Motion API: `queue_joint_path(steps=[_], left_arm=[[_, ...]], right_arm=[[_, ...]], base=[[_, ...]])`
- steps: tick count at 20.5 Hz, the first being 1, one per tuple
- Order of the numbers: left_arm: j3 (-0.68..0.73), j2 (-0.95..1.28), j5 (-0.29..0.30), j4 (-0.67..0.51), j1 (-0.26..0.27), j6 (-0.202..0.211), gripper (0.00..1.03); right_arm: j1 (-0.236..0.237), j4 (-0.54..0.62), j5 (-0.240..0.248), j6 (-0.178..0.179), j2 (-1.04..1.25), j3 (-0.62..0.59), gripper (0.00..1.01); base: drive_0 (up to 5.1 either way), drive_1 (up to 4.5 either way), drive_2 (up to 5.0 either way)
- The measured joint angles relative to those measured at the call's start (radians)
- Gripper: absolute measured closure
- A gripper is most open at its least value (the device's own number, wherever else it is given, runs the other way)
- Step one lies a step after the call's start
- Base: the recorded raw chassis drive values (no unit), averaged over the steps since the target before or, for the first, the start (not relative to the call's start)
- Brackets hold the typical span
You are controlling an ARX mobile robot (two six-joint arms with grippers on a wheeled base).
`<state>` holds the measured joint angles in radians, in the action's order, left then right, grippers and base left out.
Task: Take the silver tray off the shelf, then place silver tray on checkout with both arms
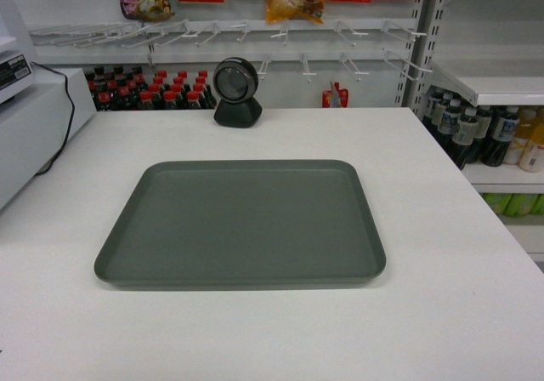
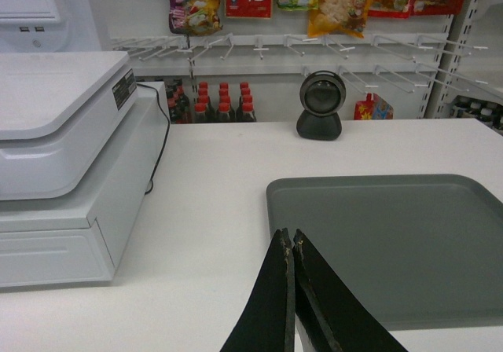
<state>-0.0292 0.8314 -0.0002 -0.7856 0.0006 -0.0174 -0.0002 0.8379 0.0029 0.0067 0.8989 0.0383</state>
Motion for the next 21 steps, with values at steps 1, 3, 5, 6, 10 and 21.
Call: queue_joint_path(steps=[1,3,5,6,10,21], left_arm=[[0.003,-0.037,0.000,0.027,0.000,0.000,1.02],[0.014,-0.120,0.000,0.099,0.000,0.000,1.02],[0.018,-0.186,0.000,0.160,0.000,0.000,1.02],[0.018,-0.214,0.000,0.186,0.000,0.000,1.02],[0.018,-0.328,0.000,0.292,0.000,0.000,1.02],[0.019,-0.553,0.000,0.505,0.000,0.000,1.02]], right_arm=[[0.000,-0.035,0.000,0.000,-0.045,-0.010,0.99],[0.000,-0.106,0.000,0.000,-0.135,-0.017,0.99],[0.000,-0.163,0.000,0.000,-0.204,-0.024,0.99],[0.000,-0.195,0.000,0.000,-0.232,-0.025,0.99],[0.000,-0.302,0.000,0.000,-0.355,-0.026,0.99],[0.000,-0.530,0.000,0.000,-0.595,-0.026,0.99]], base=[[0.0,0.00,0.0],[0.0,0.00,0.0],[0.0,0.00,0.0],[0.0,0.00,0.0],[0.0,0.00,0.0],[0.0,0.00,0.0]])
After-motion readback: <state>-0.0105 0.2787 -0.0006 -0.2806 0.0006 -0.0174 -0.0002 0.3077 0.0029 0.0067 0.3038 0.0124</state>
